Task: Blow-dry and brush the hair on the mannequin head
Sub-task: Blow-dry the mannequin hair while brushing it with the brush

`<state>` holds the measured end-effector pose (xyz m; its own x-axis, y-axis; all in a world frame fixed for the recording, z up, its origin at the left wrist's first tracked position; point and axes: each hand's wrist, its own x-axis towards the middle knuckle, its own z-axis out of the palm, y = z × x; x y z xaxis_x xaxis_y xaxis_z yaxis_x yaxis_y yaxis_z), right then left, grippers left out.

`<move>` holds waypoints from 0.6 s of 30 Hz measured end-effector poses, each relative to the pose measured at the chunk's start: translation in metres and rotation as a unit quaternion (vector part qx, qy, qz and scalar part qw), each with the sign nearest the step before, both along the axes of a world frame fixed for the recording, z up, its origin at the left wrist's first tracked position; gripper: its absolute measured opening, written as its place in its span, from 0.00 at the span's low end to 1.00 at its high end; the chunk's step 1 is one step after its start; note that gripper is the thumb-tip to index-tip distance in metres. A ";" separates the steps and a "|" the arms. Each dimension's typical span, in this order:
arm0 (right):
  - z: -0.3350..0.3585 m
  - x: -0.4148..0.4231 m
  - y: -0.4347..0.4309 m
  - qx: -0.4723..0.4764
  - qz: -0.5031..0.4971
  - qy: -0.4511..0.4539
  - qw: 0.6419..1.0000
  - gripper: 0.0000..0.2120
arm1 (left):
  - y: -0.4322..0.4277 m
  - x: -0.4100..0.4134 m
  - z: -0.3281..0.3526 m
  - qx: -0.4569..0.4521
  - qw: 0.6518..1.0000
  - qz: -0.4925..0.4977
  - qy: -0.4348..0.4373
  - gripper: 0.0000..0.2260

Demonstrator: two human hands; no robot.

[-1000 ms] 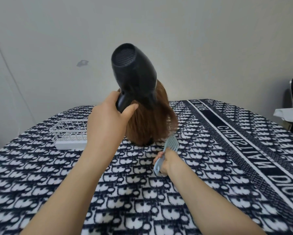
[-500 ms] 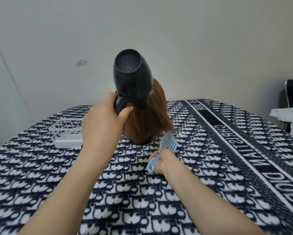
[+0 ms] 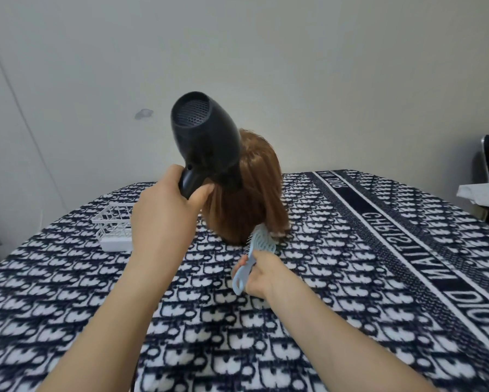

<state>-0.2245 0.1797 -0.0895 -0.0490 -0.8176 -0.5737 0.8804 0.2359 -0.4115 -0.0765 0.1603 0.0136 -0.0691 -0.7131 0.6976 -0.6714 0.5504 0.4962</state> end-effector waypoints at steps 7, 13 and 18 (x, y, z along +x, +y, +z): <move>0.009 0.023 0.001 -0.007 0.104 0.043 0.994 0.14 | -0.002 0.011 0.000 -0.002 1.000 0.006 0.016 0.13; 0.000 0.026 0.000 -0.018 0.248 0.226 0.942 0.12 | -0.004 0.019 0.000 0.002 0.999 0.025 0.041 0.13; 0.000 0.012 -0.001 -0.055 0.269 0.460 0.845 0.12 | -0.006 0.024 0.002 0.013 0.997 0.032 0.064 0.13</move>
<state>-0.2128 0.1787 -0.0893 -0.0375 -0.9092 -0.4147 -0.0450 0.4161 -0.9082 -0.0524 0.1545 0.0152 0.0663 -0.7311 0.6791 -0.6354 0.4938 0.5937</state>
